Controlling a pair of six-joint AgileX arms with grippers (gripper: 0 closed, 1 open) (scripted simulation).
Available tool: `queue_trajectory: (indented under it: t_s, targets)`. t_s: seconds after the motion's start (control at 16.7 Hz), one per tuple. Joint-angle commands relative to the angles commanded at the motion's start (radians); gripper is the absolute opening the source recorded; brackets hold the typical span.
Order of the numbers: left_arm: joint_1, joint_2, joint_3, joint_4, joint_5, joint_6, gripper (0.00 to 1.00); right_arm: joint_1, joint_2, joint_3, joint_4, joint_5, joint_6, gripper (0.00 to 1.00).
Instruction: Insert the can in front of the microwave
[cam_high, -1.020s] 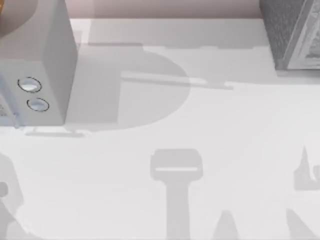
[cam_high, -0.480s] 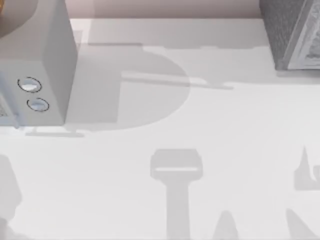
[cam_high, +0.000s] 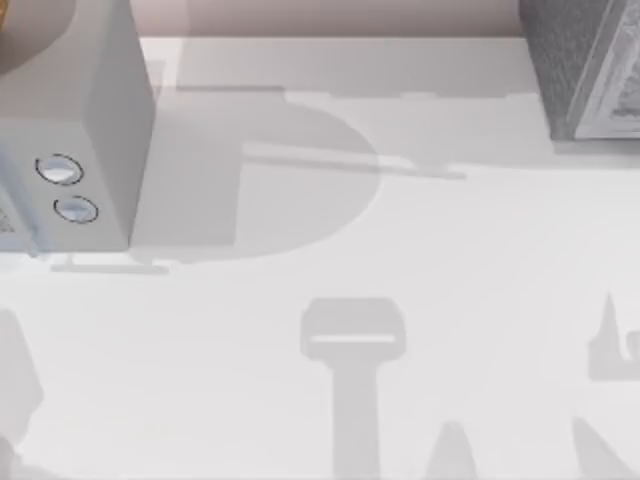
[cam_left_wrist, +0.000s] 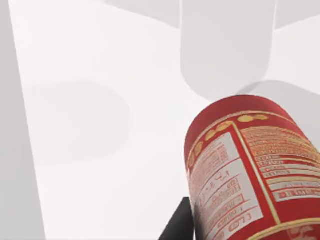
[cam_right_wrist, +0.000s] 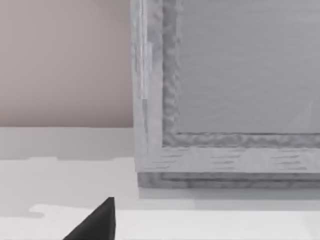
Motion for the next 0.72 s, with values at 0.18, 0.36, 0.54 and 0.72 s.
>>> queue_trajectory:
  t_s: [0.18, 0.36, 0.54, 0.72]
  targets:
    - [0.000, 0.000, 0.000, 0.000, 0.000, 0.000, 0.53, 0.000, 0.000, 0.000, 0.000, 0.000, 0.000, 1.00]
    - [0.000, 0.000, 0.000, 0.000, 0.000, 0.000, 0.75, 0.000, 0.000, 0.000, 0.000, 0.000, 0.000, 1.00]
    - [0.000, 0.000, 0.000, 0.000, 0.000, 0.000, 0.98, 0.000, 0.000, 0.000, 0.000, 0.000, 0.000, 1.00]
    - [0.000, 0.000, 0.000, 0.000, 0.000, 0.000, 1.00, 0.000, 0.000, 0.000, 0.000, 0.000, 0.000, 1.00]
